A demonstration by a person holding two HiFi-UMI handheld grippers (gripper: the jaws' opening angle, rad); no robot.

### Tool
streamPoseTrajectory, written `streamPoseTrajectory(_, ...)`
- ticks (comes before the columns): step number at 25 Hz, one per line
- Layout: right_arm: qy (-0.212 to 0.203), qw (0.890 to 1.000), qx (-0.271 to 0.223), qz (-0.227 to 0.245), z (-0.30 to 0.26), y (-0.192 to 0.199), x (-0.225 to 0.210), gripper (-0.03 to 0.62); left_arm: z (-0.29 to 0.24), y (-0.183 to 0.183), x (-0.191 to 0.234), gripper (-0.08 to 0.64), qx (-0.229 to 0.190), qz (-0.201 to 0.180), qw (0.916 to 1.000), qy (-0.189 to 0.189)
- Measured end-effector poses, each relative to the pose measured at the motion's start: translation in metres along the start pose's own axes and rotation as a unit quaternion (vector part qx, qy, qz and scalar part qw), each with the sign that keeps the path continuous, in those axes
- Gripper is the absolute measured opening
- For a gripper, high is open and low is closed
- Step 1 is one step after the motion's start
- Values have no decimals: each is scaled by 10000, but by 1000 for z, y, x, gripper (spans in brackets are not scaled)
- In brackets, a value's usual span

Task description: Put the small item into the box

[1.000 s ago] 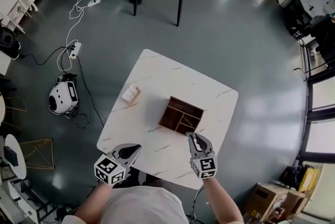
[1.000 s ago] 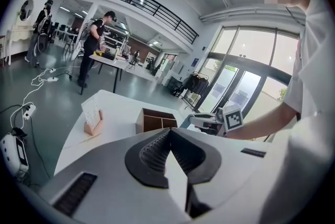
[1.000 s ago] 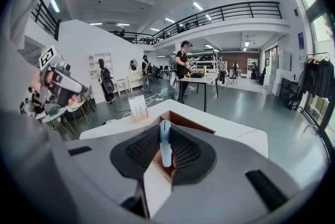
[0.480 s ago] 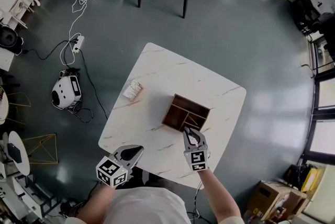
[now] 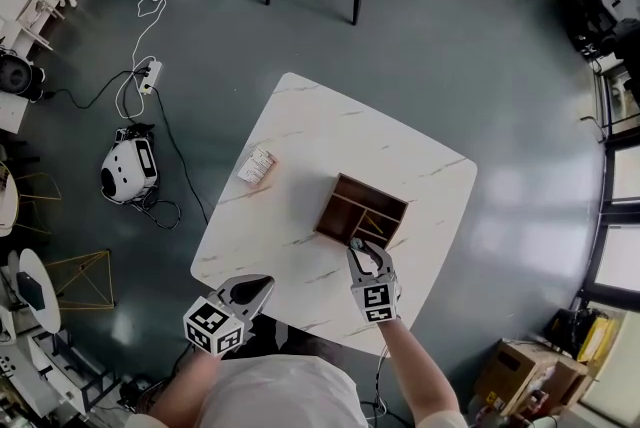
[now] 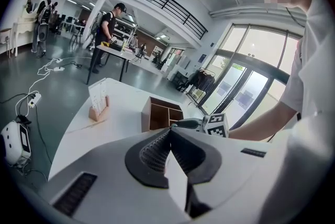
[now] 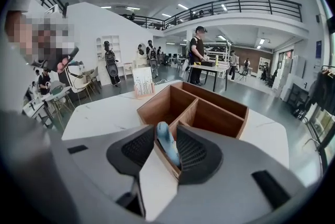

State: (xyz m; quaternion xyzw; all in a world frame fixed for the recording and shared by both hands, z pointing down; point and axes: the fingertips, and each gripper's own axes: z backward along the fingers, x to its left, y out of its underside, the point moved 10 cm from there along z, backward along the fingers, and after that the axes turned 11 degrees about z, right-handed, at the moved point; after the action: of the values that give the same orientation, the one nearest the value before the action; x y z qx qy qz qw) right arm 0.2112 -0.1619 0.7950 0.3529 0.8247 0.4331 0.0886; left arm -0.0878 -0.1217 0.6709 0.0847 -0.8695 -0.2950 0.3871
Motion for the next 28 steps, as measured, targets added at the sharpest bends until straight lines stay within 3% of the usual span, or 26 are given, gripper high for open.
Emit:
streamPoseTrajectory(19, 200, 9996, 78, -162, 33, -13, -6, 150, 14, -6, -2, 14, -12, -217, 9996, 184)
streamPoseTrajectory(28, 589, 9977, -107, -309, 75, -42, 3, 97, 33, -12, 3, 14, 20, -471, 9982, 360)
